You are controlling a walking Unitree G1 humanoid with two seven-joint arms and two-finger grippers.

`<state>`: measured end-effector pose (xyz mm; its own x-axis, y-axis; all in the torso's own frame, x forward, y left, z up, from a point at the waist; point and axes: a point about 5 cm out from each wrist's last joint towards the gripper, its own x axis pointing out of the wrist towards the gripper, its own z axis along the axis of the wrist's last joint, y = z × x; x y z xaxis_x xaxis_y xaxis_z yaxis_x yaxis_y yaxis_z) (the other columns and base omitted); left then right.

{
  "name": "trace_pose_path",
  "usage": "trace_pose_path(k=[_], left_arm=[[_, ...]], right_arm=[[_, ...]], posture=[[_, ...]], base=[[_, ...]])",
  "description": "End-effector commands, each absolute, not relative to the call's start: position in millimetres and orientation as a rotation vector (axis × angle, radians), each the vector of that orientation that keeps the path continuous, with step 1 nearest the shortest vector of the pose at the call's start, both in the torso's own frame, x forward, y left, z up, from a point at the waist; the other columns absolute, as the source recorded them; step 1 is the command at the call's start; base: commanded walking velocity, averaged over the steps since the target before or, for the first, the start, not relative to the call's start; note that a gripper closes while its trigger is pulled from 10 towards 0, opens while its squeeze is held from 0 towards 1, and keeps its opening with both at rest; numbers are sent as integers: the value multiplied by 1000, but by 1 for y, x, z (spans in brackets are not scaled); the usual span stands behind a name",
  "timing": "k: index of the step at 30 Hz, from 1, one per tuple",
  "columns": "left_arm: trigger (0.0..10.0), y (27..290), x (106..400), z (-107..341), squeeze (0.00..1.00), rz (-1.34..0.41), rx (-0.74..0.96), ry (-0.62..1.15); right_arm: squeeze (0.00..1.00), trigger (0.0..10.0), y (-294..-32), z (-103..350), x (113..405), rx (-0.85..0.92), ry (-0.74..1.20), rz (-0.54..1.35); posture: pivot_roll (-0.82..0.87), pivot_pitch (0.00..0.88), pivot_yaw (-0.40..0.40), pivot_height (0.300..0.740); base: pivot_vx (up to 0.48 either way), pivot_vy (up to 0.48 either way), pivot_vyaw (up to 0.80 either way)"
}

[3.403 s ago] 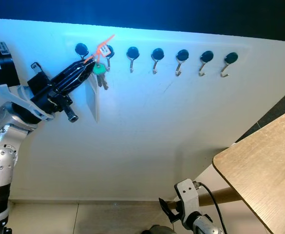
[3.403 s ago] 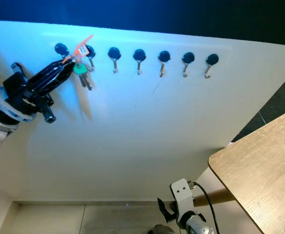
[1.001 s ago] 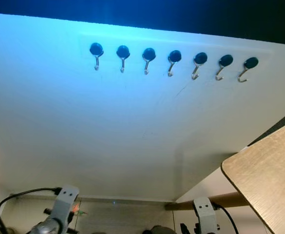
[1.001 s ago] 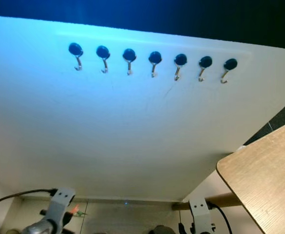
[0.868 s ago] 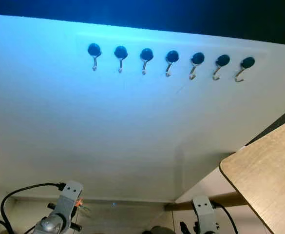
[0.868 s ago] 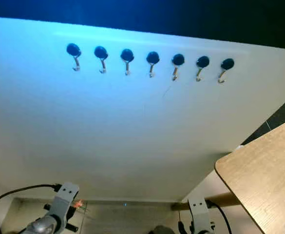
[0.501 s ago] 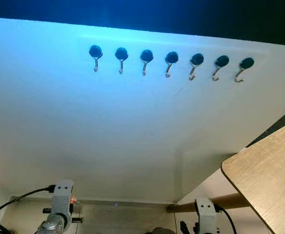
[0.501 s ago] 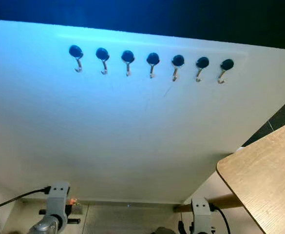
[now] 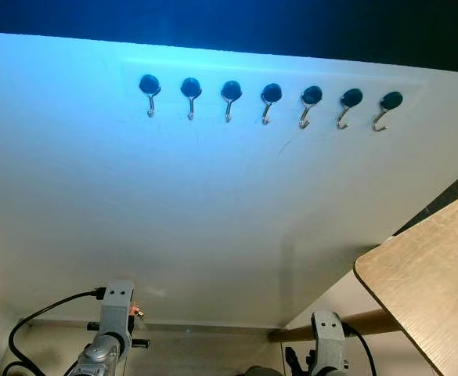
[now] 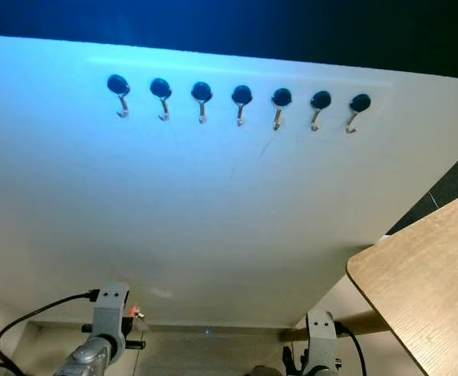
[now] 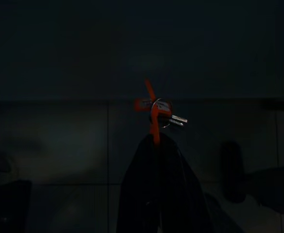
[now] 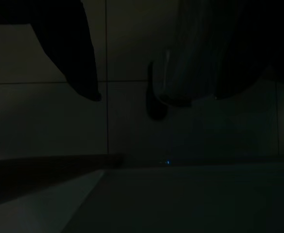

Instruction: Hang keys on a hook

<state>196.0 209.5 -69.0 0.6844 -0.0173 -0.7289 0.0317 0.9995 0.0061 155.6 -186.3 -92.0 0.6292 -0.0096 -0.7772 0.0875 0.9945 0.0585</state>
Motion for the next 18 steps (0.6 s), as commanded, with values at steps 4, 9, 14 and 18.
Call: trace_pose_path(k=[4, 9, 14, 18], left_arm=[[10000, 204, 195, -70, 0, -49, 15, 813], [10000, 203, 197, -69, 0, -60, 31, 808], [10000, 202, 200, -68, 0, -68, 25, 794], [10000, 201, 202, -67, 0, -74, 24, 786]], right_arm=[[0, 10000, -186, -92, 156, 103, 886, -66], [0, 10000, -191, -91, 154, 107, 876, -67], [0, 10000, -196, -90, 154, 106, 873, -70], [0, 10000, -199, -90, 155, 106, 870, -71]], posture=[[56, 44, -54, 740], [56, 44, -54, 740], [56, 46, -55, 740], [54, 47, -53, 740]], base=[[-305, 0, 0], [-335, 0, 0], [-337, 0, 0], [-344, 0, 0]])
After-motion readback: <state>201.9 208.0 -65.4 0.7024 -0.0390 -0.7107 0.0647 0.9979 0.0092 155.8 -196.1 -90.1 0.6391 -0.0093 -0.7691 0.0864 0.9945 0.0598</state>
